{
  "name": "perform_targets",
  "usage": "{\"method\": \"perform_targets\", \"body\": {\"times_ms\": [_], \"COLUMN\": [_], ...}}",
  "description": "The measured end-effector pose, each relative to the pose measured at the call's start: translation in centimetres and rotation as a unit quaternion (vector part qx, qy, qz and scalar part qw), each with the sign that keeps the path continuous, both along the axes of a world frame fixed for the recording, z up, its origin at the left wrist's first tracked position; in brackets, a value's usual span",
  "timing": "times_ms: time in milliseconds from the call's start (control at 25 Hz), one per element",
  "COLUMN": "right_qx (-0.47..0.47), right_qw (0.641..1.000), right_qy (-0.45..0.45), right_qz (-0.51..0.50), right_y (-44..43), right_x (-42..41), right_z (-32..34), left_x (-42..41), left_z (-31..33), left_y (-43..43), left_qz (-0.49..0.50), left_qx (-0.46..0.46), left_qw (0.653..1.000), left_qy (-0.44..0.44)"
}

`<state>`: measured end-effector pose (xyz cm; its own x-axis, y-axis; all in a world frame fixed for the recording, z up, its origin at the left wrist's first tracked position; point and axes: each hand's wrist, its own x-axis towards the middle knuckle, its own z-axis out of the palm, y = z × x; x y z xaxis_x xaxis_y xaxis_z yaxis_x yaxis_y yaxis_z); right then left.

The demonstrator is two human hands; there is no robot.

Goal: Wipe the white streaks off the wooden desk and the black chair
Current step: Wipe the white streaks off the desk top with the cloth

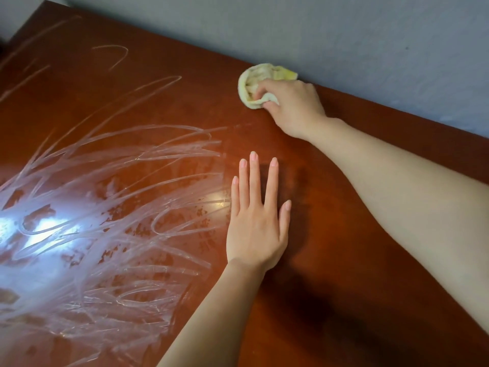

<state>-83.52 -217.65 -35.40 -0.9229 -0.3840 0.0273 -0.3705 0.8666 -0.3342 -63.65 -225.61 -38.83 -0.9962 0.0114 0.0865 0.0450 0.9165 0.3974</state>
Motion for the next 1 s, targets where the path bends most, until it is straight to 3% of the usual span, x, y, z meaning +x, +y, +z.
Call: {"method": "perform_targets", "body": {"times_ms": [160,320,520,680,840,1000], "right_qx": [-0.004,-0.016,-0.04,-0.024,-0.015,-0.02], "right_qw": [0.991,0.986,0.992,0.992,0.968,0.99], "right_qy": [-0.054,-0.099,-0.123,-0.079,-0.041,-0.041], "right_qz": [0.122,0.13,-0.003,-0.093,-0.249,-0.134], "right_y": [-0.6,1.9,7.0,7.3,2.2,-1.8], "right_x": [2.9,6.3,10.7,12.5,15.5,21.2], "right_z": [0.4,1.1,1.9,1.5,1.5,1.5], "left_x": [0.0,0.0,0.8,5.5,12.9,19.8], "left_z": [-0.1,0.0,0.4,1.5,2.3,1.7], "left_y": [-0.2,-0.1,-0.3,-0.6,-2.4,-5.0], "left_qz": [-0.004,-0.022,-0.099,-0.135,-0.004,0.205], "left_qx": [0.003,0.005,0.01,0.047,0.112,0.116], "left_qw": [1.0,0.999,0.991,0.987,0.99,0.965], "left_qy": [0.006,0.023,0.092,0.076,0.085,0.113]}}
